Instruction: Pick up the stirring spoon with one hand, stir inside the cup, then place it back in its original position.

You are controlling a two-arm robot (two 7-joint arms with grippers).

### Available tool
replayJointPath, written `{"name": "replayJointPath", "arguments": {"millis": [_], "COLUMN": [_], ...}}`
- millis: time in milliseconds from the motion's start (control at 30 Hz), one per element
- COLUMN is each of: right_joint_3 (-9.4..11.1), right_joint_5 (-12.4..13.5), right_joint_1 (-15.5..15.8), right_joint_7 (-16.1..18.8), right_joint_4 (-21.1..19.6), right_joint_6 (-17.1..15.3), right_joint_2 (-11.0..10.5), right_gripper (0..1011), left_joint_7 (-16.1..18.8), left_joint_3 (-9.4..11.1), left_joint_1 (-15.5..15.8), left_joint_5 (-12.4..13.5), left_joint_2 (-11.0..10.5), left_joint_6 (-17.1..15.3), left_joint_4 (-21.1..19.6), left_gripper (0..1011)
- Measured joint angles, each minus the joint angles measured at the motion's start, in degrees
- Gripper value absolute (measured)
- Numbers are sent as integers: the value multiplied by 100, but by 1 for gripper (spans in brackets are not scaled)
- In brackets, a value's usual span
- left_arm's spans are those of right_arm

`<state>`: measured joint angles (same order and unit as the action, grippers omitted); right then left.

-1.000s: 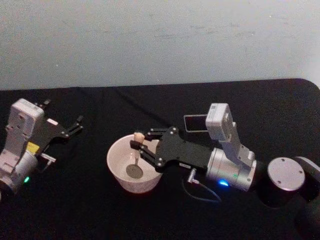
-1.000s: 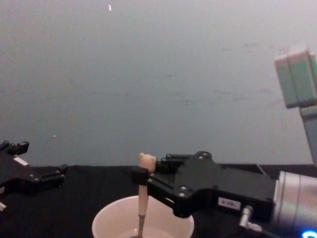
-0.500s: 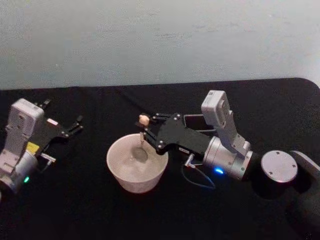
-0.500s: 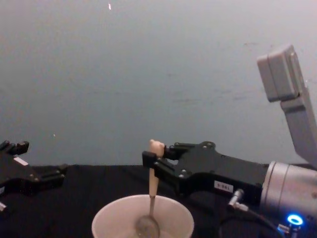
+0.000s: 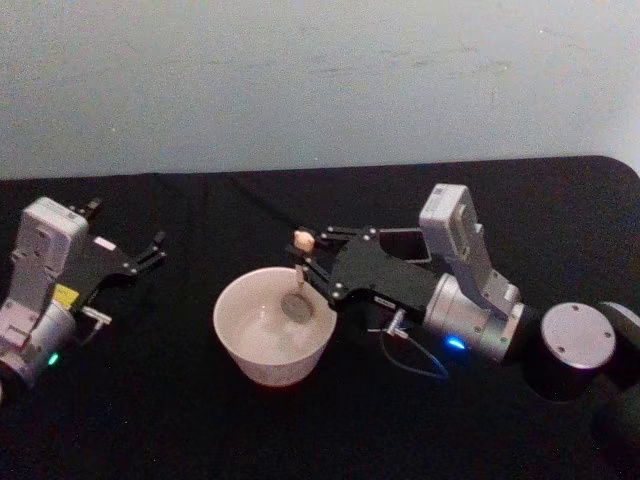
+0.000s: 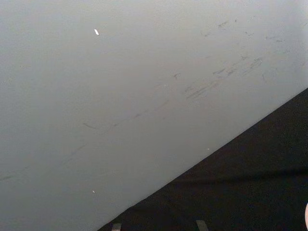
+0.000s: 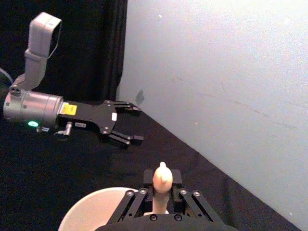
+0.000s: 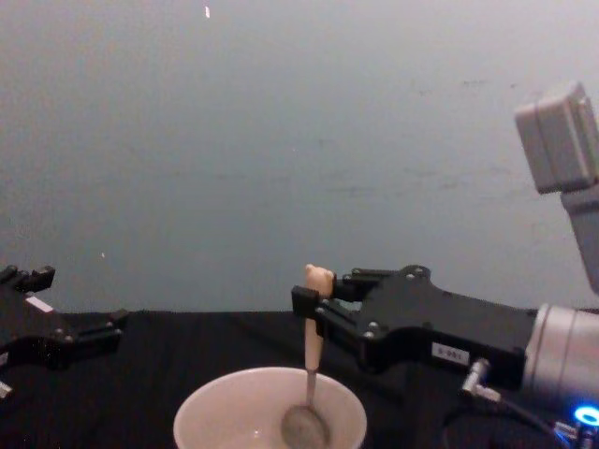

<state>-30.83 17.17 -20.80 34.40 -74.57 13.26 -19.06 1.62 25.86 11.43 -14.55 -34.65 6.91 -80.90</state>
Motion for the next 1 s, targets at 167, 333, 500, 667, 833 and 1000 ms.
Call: {"name": "replayJointPath", "arguments": {"millis": [167, 333, 500, 667, 833, 1000], "right_joint_3": [10, -22, -103, -207, -305, -328], "right_joint_5": [-21, -59, -23, 10, 19, -31], "right_joint_1": [111, 238, 306, 294, 167, 8], "right_joint_7": [82, 202, 349, 431, 436, 296], "right_joint_4": [-176, -404, -562, -581, -437, -216], "right_joint_6": [45, 96, 94, 92, 70, 98], "right_joint_2": [-138, -297, -362, -331, -177, 15], "right_gripper": [212, 211, 212, 212, 212, 212], "left_joint_7": [0, 0, 0, 0, 0, 0], "left_joint_3": [0, 0, 0, 0, 0, 0], "left_joint_1": [0, 0, 0, 0, 0, 0], "left_joint_5": [0, 0, 0, 0, 0, 0], "left_joint_2": [0, 0, 0, 0, 0, 0], "left_joint_6": [0, 0, 0, 0, 0, 0], "left_joint_4": [0, 0, 0, 0, 0, 0], "left_gripper": [1002, 1001, 1001, 1001, 1001, 1001]}}
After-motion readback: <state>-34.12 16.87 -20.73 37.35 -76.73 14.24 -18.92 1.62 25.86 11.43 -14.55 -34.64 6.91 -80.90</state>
